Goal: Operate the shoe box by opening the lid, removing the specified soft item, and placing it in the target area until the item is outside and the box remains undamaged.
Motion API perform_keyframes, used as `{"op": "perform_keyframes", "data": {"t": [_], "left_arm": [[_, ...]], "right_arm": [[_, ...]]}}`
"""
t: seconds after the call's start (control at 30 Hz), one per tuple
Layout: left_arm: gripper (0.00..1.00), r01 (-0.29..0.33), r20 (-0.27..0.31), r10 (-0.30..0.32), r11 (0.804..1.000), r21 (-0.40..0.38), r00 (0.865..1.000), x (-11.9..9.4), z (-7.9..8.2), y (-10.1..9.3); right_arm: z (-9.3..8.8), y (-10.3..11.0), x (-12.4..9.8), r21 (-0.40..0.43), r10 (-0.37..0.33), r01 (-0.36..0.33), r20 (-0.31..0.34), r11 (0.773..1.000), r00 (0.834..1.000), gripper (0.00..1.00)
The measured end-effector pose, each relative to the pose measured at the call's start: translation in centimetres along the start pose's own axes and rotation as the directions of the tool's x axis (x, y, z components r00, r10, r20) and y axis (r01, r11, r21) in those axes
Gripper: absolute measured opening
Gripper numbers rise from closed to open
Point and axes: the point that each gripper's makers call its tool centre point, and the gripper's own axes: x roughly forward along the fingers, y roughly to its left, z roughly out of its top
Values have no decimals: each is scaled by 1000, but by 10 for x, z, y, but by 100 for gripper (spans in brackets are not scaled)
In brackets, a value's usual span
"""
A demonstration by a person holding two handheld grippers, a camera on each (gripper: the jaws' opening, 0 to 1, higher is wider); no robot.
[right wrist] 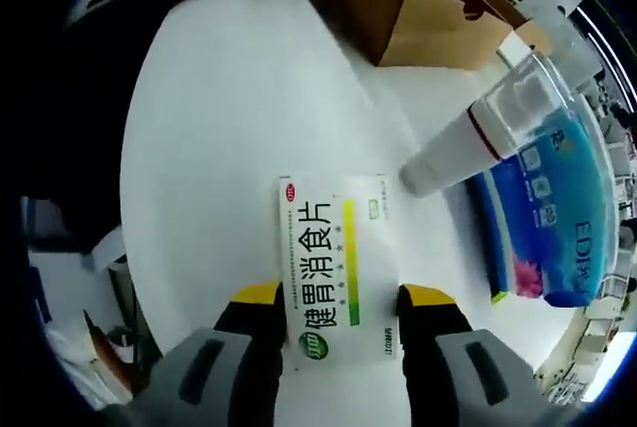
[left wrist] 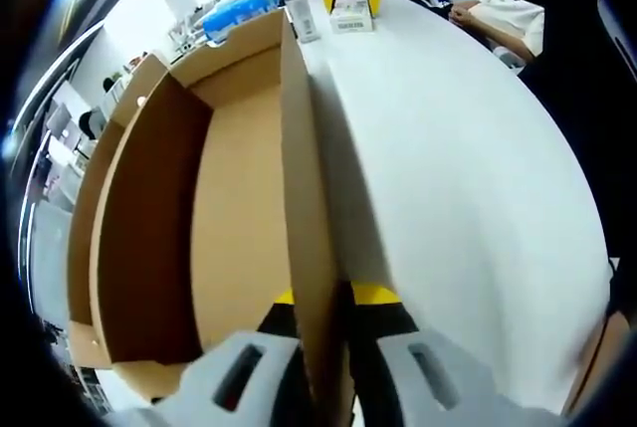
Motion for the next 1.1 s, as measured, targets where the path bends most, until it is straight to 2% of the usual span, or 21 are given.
{"op": "perform_keyframes", "data": {"t": [0.13,0.2,0.3,0.4,0.5,0.73,1.1], "left_arm": [[6,0,-1,0,1000,0,1000,0,0,0],[6,0,0,0,1000,0,1000,0,0,0],[6,0,0,0,1000,0,1000,0,0,1],[6,0,1,0,1000,0,1000,0,0,1],[6,0,1,0,1000,-1,1000,0,0,1],[6,0,1,0,1000,-1,1000,0,0,1],[6,-2,-1,2,1000,0,1000,0,-1,2]], "right_arm": [[2,-5,1,-28,13,-13,-8,1000,1000,46],[4,-7,2,-88,27,-28,-10,996,1000,46],[7,-6,2,-118,43,-43,-6,992,999,46],[8,-6,3,-203,57,-62,-34,977,998,46],[9,-8,4,-245,52,-62,-47,968,998,46],[9,-9,5,-267,51,-67,-68,961,996,46],[5,-13,5,-242,42,-60,-80,968,996,47]]}}
